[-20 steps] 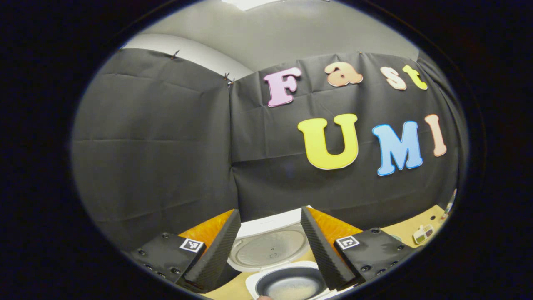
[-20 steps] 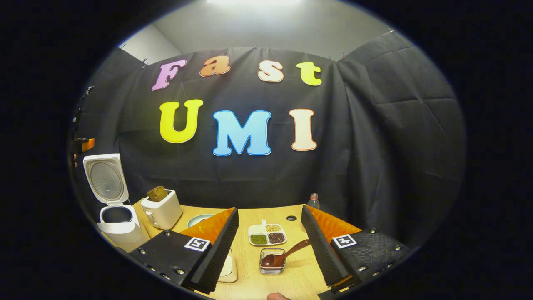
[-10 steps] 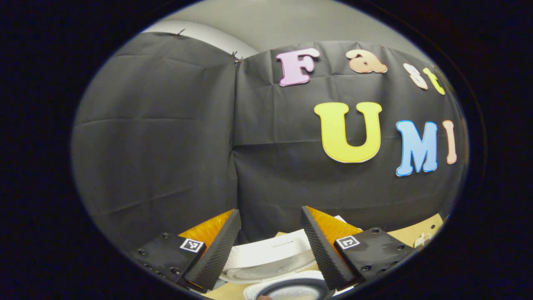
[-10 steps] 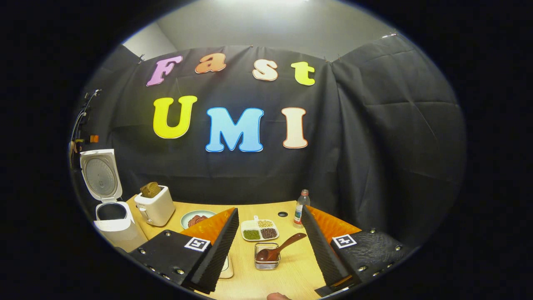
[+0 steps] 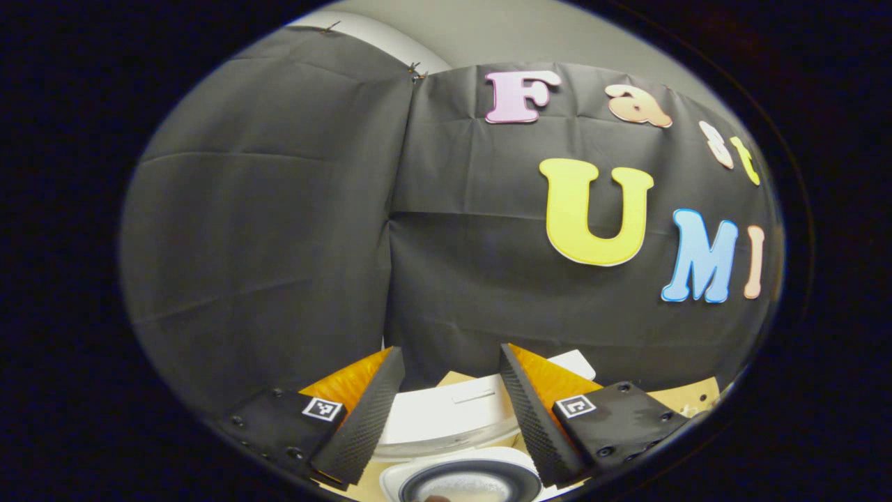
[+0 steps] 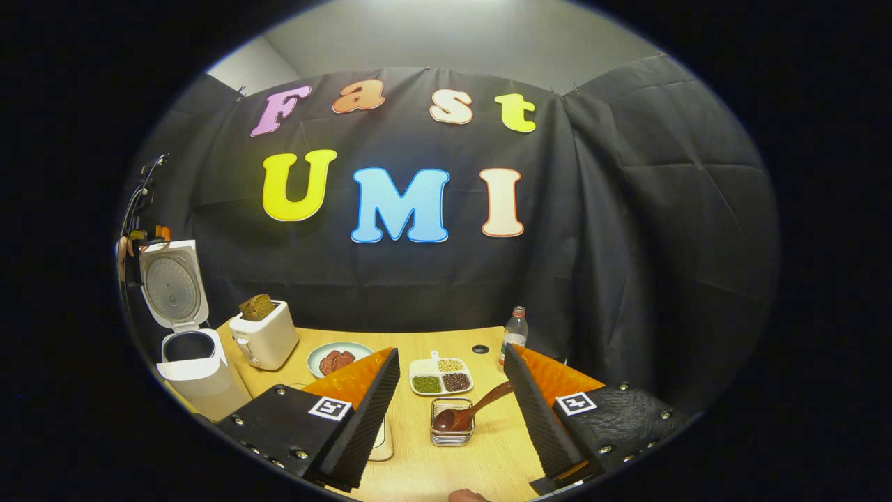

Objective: Close the left gripper, press the button to open the rice cooker; take a wooden spoon from the chopstick holder with the right hand, scoop a spoonful of rice and pour it into the rice cooker, then put the wooden spoon back into the chopstick holder.

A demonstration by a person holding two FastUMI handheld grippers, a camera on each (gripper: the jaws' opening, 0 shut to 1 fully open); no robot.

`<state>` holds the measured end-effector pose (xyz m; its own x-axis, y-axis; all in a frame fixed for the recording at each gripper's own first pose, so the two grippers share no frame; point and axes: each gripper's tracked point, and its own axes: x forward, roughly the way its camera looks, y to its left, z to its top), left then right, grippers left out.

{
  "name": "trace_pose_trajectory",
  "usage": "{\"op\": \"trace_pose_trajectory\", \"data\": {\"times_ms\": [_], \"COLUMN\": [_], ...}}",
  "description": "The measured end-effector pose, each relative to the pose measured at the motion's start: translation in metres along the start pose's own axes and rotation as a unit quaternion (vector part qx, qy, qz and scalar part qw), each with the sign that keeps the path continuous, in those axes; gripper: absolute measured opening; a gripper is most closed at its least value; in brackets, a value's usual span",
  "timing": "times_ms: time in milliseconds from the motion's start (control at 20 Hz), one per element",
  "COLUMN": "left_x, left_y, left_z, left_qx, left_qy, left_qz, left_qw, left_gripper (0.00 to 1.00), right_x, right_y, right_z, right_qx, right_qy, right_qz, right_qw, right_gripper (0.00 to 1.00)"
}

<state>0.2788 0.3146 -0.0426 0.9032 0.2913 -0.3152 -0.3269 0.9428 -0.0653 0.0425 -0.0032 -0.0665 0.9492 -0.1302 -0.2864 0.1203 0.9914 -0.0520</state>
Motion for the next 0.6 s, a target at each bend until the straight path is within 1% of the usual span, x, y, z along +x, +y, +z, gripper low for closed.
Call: {"op": "trace_pose_trajectory", "data": {"times_ms": [50, 150, 200, 250, 300, 350, 500, 550, 600], "left_x": [-0.006, -0.014, -0.019, -0.026, -0.037, -0.044, -0.067, -0.074, -0.081], "left_y": [-0.003, -0.014, -0.018, -0.021, -0.021, -0.022, -0.034, -0.038, -0.041], "left_z": [0.000, -0.003, -0.006, -0.008, -0.012, -0.016, -0.033, -0.039, -0.045], "left_qx": [0.009, 0.019, 0.019, 0.017, 0.016, 0.015, 0.016, 0.021, 0.026], "left_qy": [-0.002, -0.003, -0.002, -0.001, -0.001, 0.002, 0.010, 0.013, 0.015], "left_qz": [0.000, -0.001, -0.002, -0.003, -0.005, -0.007, -0.012, -0.014, -0.016], "left_qw": [1.000, 1.000, 1.000, 1.000, 1.000, 1.000, 1.000, 1.000, 0.999], "left_gripper": [0.99, 0.99, 0.93, 0.98, 0.99, 0.96, 0.95, 0.92, 0.95], "right_x": [0.001, 0.004, 0.007, 0.010, 0.011, 0.013, 0.017, 0.018, 0.019], "right_y": [0.002, 0.004, 0.005, 0.006, 0.006, 0.005, 0.004, 0.003, 0.003], "right_z": [0.001, 0.001, 0.001, 0.001, 0.002, 0.002, 0.000, 0.000, -0.001], "right_qx": [0.000, -0.001, -0.002, -0.003, -0.004, -0.004, 0.004, 0.008, 0.010], "right_qy": [0.000, -0.002, -0.002, -0.002, -0.003, -0.004, -0.004, -0.003, -0.002], "right_qz": [0.006, 0.018, 0.024, 0.030, 0.034, 0.038, 0.050, 0.053, 0.057], "right_qw": [1.000, 1.000, 1.000, 1.000, 0.999, 0.999, 0.999, 0.999, 0.998], "right_gripper": [0.92, 0.92, 0.92, 0.92, 0.92, 0.92, 0.92, 0.92, 0.92]}}
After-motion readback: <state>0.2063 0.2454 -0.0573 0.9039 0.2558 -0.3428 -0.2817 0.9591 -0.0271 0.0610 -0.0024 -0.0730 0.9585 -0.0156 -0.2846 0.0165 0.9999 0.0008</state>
